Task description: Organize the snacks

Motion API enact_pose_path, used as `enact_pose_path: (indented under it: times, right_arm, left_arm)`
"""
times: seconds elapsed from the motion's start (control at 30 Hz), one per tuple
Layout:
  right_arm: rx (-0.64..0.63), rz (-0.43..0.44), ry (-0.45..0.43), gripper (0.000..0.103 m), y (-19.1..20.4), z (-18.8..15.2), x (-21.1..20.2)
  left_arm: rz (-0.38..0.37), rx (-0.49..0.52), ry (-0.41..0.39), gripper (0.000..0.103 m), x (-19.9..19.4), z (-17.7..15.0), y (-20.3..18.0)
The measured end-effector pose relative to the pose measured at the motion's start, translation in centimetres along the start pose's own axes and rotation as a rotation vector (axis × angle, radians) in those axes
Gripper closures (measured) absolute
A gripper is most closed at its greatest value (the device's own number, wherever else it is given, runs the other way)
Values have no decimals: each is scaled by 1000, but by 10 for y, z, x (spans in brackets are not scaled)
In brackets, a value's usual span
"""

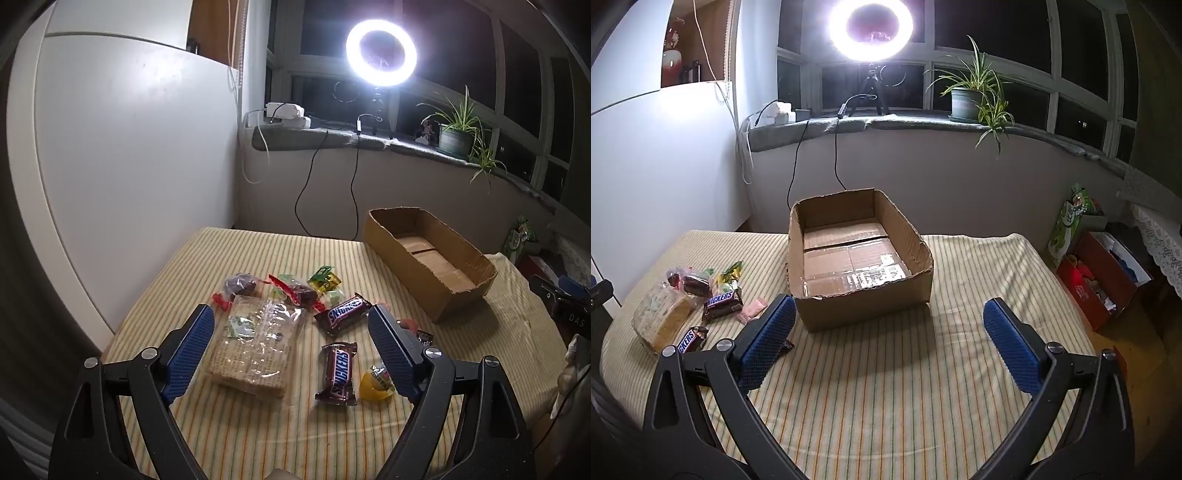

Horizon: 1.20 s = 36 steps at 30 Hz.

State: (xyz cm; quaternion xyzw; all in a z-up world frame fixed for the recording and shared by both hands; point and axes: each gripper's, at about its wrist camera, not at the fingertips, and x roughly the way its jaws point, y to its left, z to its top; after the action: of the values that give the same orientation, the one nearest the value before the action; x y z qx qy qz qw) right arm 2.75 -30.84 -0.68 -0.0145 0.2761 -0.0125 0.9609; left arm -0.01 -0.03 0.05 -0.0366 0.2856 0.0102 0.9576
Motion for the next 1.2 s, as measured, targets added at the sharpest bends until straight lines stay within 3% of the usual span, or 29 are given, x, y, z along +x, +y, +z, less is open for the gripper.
enact_pose_path:
  times: [1.2]
  right_arm:
    - [-1, 12, 4, 0, 3, -2, -2]
  left_arm:
    - [-9, -16, -1, 18, -2, 0, -1]
